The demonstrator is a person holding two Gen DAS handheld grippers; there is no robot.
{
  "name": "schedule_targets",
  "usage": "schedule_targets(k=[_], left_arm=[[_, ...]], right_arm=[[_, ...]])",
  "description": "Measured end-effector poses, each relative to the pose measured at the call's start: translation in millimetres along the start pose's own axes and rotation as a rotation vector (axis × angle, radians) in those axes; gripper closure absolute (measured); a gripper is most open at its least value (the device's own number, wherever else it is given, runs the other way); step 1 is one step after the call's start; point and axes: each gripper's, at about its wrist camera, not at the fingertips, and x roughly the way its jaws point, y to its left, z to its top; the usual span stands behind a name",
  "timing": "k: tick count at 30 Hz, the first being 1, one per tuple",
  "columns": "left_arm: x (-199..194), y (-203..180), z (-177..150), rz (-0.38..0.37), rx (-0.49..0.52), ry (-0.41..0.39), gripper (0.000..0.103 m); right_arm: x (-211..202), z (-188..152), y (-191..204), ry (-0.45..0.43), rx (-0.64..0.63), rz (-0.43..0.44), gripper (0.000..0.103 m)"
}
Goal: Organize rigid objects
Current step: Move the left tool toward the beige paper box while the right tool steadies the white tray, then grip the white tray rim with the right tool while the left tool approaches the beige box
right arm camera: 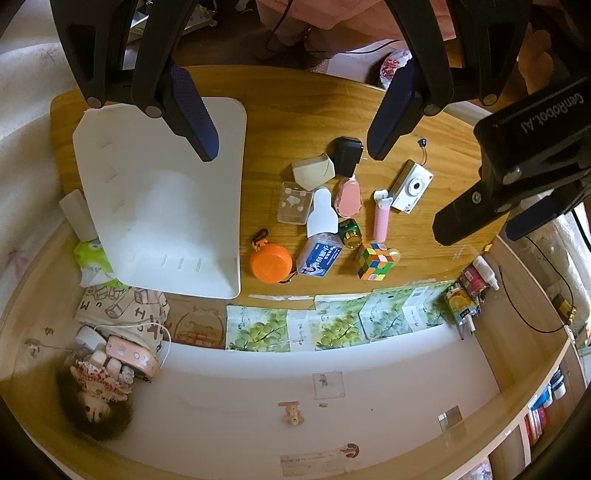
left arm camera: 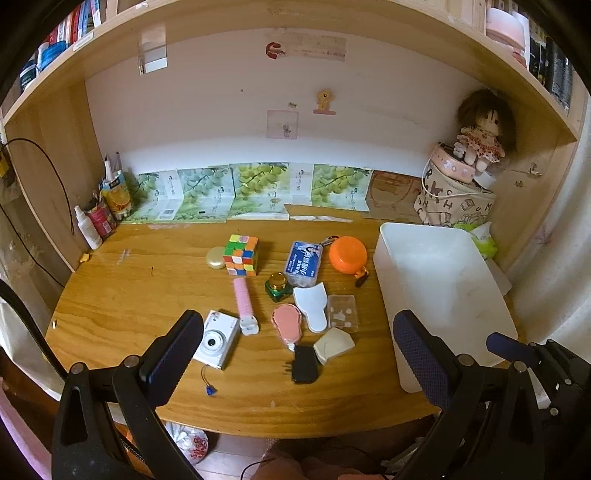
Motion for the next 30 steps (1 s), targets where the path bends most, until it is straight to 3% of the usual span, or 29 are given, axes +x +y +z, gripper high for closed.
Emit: schedule_targets(k=[11, 30], left_arm=[[24.6, -8.2, -18.3, 0.041, -0.073, 0.149, 0.001], [138.8, -27.5, -22.6, -0.044, -0.217, 0.58, 0.001]], right_arm=[[18.5, -7.6, -58.5, 0.057, 0.09, 0.1, 0.02], [59.0, 4.8, -211.5, 0.152, 0.34, -0.108, 0.02]])
